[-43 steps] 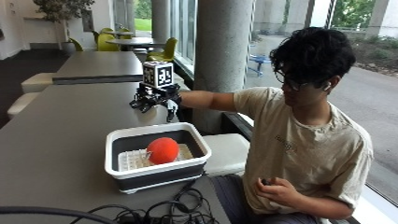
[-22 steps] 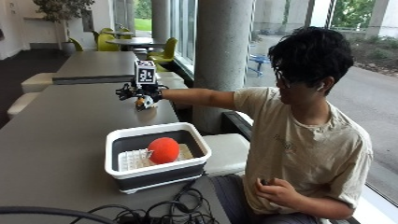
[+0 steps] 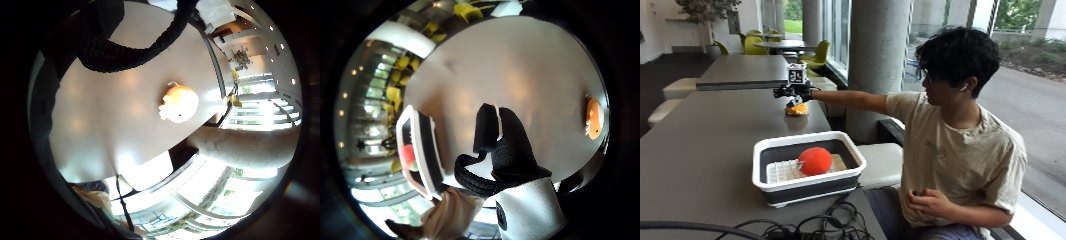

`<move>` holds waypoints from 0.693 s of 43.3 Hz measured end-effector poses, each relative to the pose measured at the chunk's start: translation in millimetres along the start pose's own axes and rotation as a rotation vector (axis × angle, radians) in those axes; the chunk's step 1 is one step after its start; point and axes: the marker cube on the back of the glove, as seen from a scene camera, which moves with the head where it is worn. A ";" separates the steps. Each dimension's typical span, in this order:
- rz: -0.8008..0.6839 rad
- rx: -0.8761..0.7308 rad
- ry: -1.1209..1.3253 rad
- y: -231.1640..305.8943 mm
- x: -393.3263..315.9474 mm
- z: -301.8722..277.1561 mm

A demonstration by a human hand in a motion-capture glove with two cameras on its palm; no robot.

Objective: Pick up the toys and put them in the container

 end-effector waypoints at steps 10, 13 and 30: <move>-0.053 0.022 -0.045 -5.8 7.4 10.4; -0.066 0.031 -0.025 -7.8 9.2 10.5; -0.080 0.038 -0.036 -9.9 2.6 10.3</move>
